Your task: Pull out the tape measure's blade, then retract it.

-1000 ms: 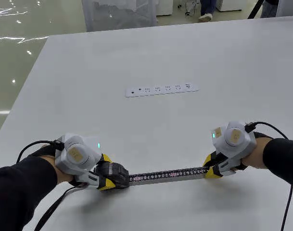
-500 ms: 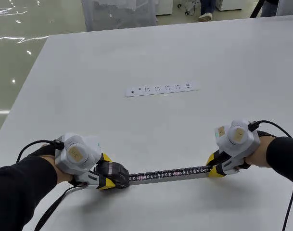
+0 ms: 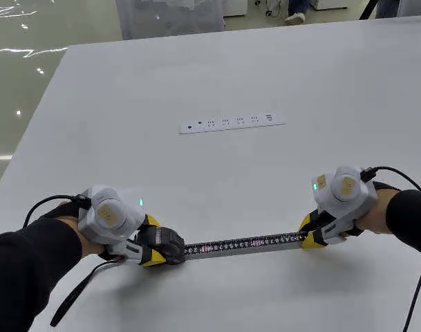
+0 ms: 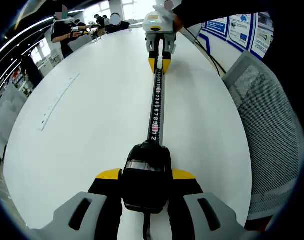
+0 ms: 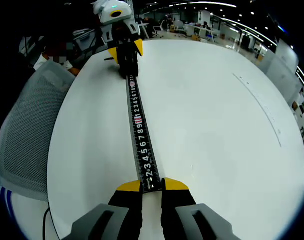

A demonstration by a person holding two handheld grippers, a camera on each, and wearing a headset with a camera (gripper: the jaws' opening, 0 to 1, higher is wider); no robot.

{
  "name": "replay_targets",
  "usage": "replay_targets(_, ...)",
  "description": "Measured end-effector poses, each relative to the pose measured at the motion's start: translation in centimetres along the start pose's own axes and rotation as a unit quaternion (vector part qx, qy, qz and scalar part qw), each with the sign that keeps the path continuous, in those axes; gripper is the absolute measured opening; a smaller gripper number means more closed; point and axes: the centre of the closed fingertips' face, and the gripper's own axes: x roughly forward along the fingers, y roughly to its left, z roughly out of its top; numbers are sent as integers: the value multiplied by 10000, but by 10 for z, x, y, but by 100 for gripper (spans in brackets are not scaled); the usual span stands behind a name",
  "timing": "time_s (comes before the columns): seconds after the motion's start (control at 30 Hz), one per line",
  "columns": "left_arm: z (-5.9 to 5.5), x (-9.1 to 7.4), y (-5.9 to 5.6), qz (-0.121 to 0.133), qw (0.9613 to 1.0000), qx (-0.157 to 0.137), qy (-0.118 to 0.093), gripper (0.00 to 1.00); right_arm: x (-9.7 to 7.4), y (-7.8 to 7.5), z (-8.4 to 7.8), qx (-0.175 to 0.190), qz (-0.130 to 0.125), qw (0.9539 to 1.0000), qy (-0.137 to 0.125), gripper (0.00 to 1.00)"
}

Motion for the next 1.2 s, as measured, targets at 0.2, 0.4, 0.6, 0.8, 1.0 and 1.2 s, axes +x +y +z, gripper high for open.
replay_targets(0.2, 1, 0, 1, -36, 10000, -40, 11, 30, 1, 1, 1, -47, -32, 10000, 70, 10)
replay_targets(0.4, -1, -2, 0, -141, 9999, -94, 33, 31, 1, 1, 1, -68, -70, 9999, 124, 11)
replay_targets(0.6, -6, -4, 3, -76, 9999, -105, 96, 32, 1, 1, 1, -235, -200, 9992, 271, 12)
replay_targets(0.8, -10, -15, 11, 225, 9988, -399, 141, 43, 1, 1, 1, -285, -197, 9989, 322, 12)
replay_targets(1.0, -21, -25, 22, 473, 9846, -1648, -342, 69, -1, 1, -1, -107, -328, 9989, 312, 21)
replay_targets(1.2, -29, -34, 24, 684, 9722, -2164, -572, 89, -6, -2, 0, 266, -593, 9979, 58, 30)
